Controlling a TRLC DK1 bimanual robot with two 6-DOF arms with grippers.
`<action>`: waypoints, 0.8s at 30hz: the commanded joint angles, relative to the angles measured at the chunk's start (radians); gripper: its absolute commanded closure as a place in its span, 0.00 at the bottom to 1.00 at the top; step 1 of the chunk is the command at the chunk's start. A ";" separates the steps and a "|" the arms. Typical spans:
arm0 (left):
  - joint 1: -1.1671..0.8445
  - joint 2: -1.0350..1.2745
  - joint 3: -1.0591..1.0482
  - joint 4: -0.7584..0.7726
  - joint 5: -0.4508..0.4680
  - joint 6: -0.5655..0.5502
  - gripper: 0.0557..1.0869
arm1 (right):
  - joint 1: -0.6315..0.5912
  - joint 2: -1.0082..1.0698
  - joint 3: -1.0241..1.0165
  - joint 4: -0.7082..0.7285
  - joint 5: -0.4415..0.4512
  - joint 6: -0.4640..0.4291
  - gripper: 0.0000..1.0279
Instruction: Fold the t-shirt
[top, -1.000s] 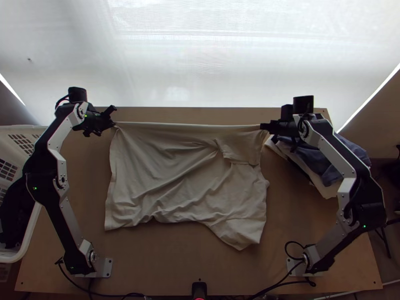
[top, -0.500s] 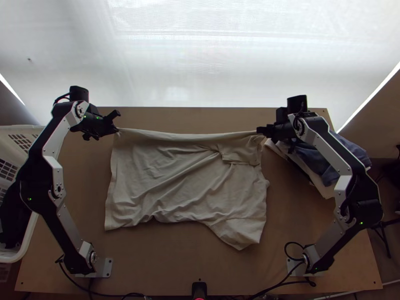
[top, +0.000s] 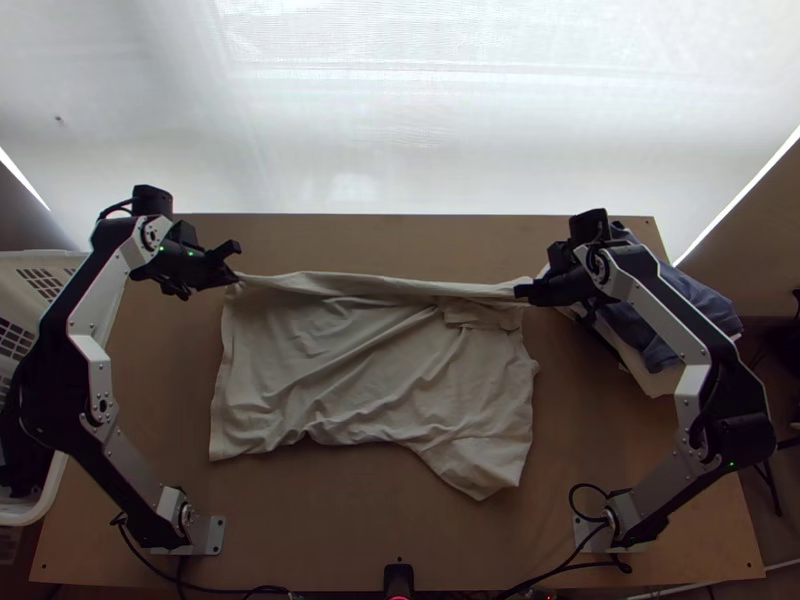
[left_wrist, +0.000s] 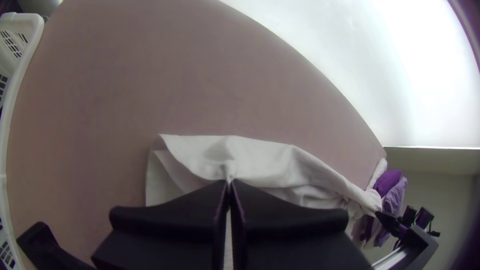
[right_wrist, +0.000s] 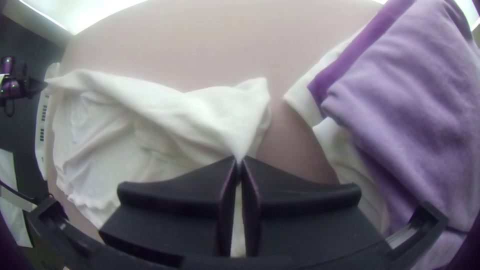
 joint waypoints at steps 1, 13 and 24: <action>0.023 -0.018 -0.038 -0.019 0.006 0.069 0.97 | -0.011 -0.016 -0.035 -0.039 0.041 -0.044 0.97; 0.066 -0.033 -0.135 -0.030 0.006 0.150 0.97 | 0.013 -0.022 -0.068 -0.076 0.061 -0.056 0.97; 0.049 -0.104 -0.199 -0.025 0.088 0.166 0.72 | 0.044 -0.048 -0.078 -0.109 0.063 -0.042 0.54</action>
